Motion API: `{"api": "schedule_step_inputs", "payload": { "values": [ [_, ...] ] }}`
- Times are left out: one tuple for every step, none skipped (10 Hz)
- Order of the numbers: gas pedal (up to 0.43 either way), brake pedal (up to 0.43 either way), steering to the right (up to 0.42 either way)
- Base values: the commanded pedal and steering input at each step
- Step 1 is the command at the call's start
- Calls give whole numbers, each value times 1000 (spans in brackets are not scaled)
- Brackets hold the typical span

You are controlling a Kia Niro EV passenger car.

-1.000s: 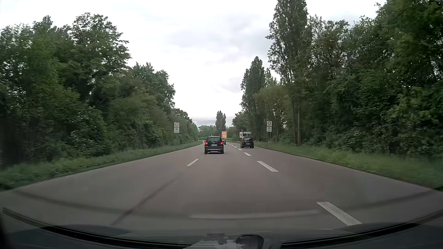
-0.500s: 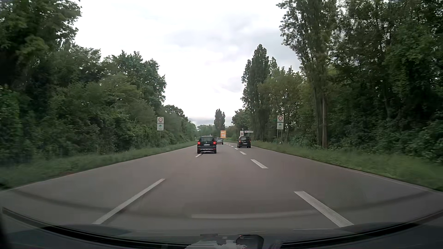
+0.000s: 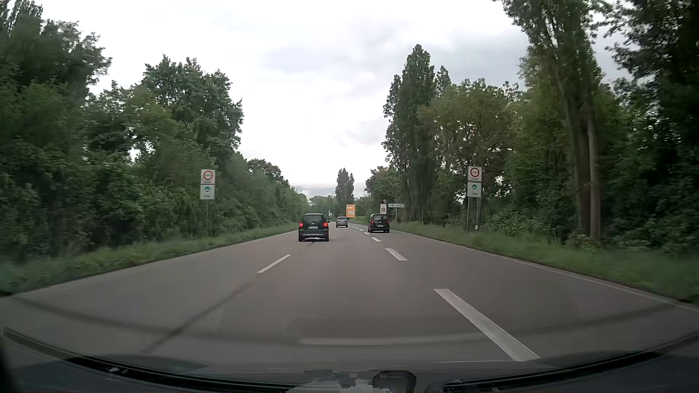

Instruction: Follow the waypoints while adhering to traffic rules and regulations

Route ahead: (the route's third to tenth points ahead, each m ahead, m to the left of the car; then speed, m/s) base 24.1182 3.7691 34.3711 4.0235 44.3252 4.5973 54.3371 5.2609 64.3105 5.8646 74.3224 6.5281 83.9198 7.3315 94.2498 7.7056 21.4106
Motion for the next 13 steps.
{"api": "schedule_step_inputs", "payload": {
  "values": [
    [130,0,3],
    [130,0,3],
    [130,0,3],
    [130,0,3],
    [130,0,2],
    [130,0,2],
    [130,0,2],
    [130,0,2],
    [130,0,1],
    [130,0,1],
    [130,0,1],
    [130,0,0],
    [130,0,0]
  ]
}}
